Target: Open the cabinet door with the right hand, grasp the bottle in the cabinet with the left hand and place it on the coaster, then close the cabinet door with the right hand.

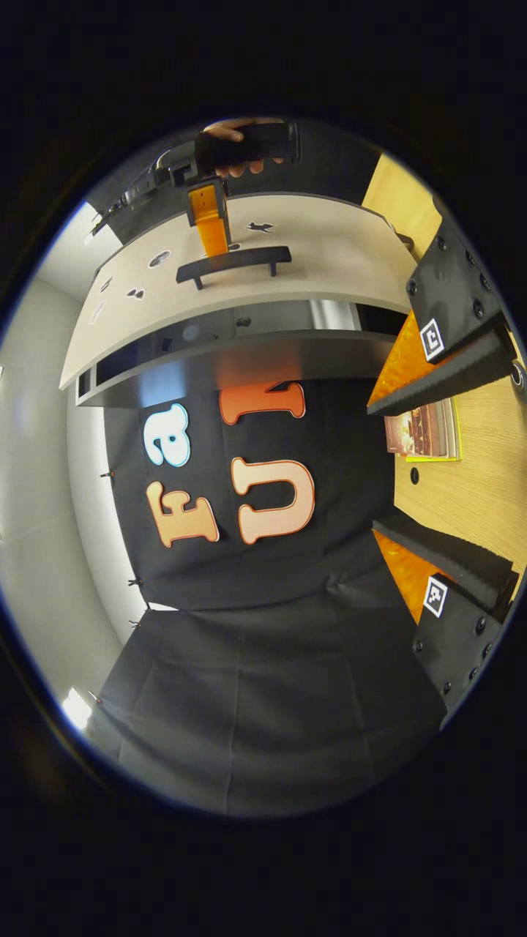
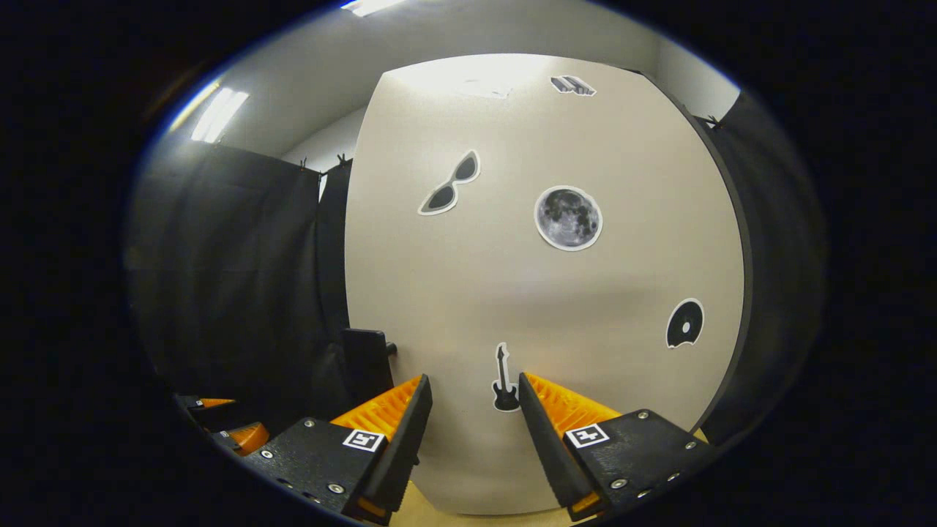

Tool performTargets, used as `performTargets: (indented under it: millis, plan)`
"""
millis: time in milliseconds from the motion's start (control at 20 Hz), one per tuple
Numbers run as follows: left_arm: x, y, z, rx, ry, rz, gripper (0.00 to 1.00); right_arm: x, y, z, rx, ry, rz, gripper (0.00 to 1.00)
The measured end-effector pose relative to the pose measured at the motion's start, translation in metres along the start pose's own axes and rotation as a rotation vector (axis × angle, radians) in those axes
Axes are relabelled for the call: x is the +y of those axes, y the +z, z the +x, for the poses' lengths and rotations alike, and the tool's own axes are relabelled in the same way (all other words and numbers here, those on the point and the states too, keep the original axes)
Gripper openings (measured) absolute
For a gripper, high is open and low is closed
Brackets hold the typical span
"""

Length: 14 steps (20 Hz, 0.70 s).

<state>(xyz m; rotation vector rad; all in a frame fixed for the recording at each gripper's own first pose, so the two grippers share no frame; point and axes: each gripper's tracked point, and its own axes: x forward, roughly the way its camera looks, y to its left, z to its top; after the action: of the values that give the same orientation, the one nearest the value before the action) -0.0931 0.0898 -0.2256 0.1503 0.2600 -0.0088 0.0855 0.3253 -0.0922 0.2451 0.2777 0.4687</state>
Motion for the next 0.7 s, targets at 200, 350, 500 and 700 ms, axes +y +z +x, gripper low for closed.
performTargets:
  millis: [200, 350, 500, 700]
  plan:
    - [-0.007, -0.005, 0.014, 0.009, -0.056, 0.011, 0.92, -0.003, 0.018, -0.011, -0.048, -0.063, 0.000, 0.75]
    - [-0.020, -0.005, 0.027, 0.009, -0.116, -0.009, 0.92, -0.026, 0.028, -0.049, -0.074, -0.175, -0.044, 0.75]
    - [-0.034, 0.005, 0.039, 0.015, -0.175, -0.083, 0.92, -0.056, 0.035, -0.104, -0.065, -0.292, -0.061, 0.75]
    - [-0.042, 0.042, 0.047, -0.011, -0.199, -0.088, 0.92, -0.095, 0.061, -0.172, -0.067, -0.414, -0.103, 0.75]
